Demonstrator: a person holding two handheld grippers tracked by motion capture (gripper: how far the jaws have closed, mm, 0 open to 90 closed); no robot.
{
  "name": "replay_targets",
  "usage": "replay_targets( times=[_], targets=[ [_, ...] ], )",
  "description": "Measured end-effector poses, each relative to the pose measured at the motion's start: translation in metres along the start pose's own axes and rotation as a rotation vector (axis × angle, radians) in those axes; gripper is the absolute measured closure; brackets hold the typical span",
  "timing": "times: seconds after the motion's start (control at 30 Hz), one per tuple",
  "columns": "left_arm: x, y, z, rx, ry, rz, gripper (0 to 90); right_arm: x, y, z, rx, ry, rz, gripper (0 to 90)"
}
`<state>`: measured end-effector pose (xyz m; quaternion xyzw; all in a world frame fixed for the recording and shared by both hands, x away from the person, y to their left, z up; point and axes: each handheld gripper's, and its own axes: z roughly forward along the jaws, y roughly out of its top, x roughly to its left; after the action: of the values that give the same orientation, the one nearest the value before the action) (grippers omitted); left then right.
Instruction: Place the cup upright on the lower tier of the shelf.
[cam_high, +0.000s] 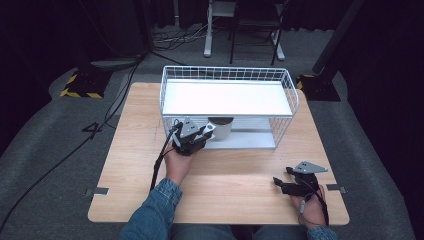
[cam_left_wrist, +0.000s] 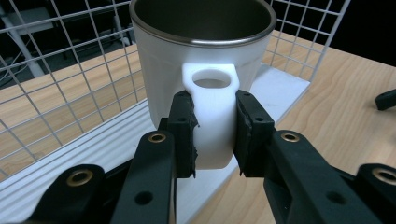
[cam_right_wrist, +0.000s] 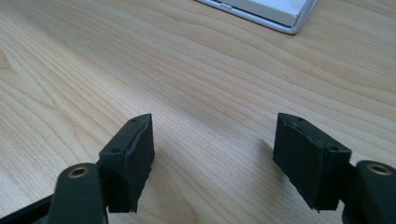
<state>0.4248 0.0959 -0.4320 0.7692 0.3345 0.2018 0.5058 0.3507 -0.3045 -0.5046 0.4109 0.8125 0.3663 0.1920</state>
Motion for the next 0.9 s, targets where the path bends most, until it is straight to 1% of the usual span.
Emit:
replay_targets(
  times=[0.03,0.07,0.17,0.2,0.27,0.3,0.4,0.47,0.53,0.63,0.67,0.9],
  targets=[
    [-0.002,-0.002,0.005,0.008,0.011,0.01,71.7,0.0,0.0,0.0,0.0,0.0,0.001,29.3],
    [-0.002,-0.002,0.005,0.008,0.011,0.01,71.7,0.0,0.0,0.0,0.0,0.0,0.001,29.3],
    [-0.004,-0.006,0.013,0.016,0.023,0.018,71.7,0.0,0.0,0.0,0.0,-0.003,0.002,29.4],
    [-0.004,-0.007,0.015,0.014,0.024,0.013,71.6,0.0,0.0,0.0,0.0,-0.004,0.003,29.3],
    [-0.003,-0.008,0.018,0.019,0.026,0.01,71.7,0.0,0.0,0.0,-0.001,-0.007,0.003,29.4],
    [-0.002,-0.008,0.019,0.02,0.03,0.016,71.6,0.0,0.0,0.0,-0.001,-0.008,0.004,29.4],
    [0.0,-0.01,0.025,0.02,0.027,-0.012,71.6,0.0,0.0,0.0,-0.001,-0.009,0.006,29.3],
    [0.001,-0.011,0.029,0.017,0.03,-0.022,71.6,0.0,0.0,0.0,-0.001,-0.009,0.006,29.4],
    [0.001,-0.012,0.031,0.017,0.029,-0.024,71.6,-0.001,0.0,0.0,-0.001,-0.011,0.007,29.3],
    [0.0,-0.014,0.036,0.021,0.034,-0.01,71.6,-0.001,0.0,0.0,-0.001,-0.014,0.012,29.4],
    [0.0,-0.014,0.037,0.027,0.038,0.0,71.6,0.0,0.0,0.0,-0.001,-0.016,0.014,29.4],
    [0.0,-0.015,0.04,0.022,0.043,-0.007,71.5,0.0,0.0,0.0,-0.001,-0.018,0.015,29.4]
  ],
)
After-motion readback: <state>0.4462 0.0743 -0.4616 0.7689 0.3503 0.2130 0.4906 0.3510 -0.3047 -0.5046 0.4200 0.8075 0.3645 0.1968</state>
